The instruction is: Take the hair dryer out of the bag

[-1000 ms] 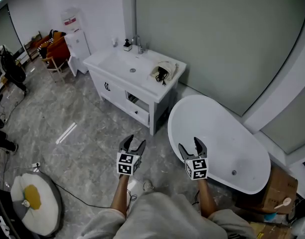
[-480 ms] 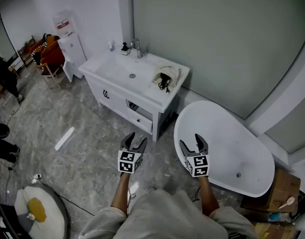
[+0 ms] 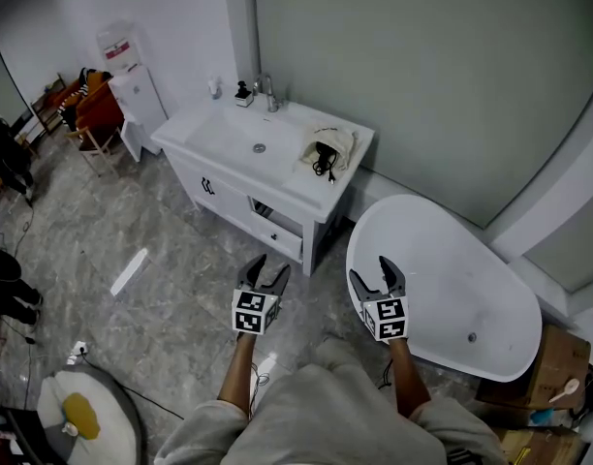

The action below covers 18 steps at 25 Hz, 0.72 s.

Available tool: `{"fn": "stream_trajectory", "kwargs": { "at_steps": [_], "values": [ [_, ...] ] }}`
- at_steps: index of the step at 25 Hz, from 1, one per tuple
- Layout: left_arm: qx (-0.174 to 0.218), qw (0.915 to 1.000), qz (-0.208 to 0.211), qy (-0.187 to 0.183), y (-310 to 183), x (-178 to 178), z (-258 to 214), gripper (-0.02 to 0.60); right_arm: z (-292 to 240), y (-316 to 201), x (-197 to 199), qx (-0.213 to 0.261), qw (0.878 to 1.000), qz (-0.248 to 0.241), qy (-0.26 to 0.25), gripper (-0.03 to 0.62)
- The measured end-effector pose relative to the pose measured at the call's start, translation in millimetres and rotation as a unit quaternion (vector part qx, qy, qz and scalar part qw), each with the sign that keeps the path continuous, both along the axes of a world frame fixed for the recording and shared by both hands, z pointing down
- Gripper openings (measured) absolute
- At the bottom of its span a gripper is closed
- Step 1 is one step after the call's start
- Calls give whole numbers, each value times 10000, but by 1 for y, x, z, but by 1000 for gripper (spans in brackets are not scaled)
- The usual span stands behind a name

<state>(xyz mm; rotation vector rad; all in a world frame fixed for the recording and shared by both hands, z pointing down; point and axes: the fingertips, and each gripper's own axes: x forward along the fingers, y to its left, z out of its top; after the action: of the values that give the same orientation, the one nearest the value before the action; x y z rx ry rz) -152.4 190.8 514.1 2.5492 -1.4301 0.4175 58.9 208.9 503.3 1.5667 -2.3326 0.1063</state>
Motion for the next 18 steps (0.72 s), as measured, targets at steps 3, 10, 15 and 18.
{"fn": "stream_trajectory", "kwargs": {
  "at_steps": [3,10,15,18],
  "values": [
    [-37,10000,36,-38,-6,1,6,241,3,-9,0,4,10000,10,-32,311],
    [-28,10000,34,-41,-36,4,10,241,10,-38,-3,1,10000,-33,-58,311],
    [-83,9999,58,-66,-71,11,19,241,21,-70,2,-41,9999,-4,-149,311],
    [-99,9999,78,-79,-95,17,19,241,19,-96,8,-12,9998,10,-176,311]
  ]
}}
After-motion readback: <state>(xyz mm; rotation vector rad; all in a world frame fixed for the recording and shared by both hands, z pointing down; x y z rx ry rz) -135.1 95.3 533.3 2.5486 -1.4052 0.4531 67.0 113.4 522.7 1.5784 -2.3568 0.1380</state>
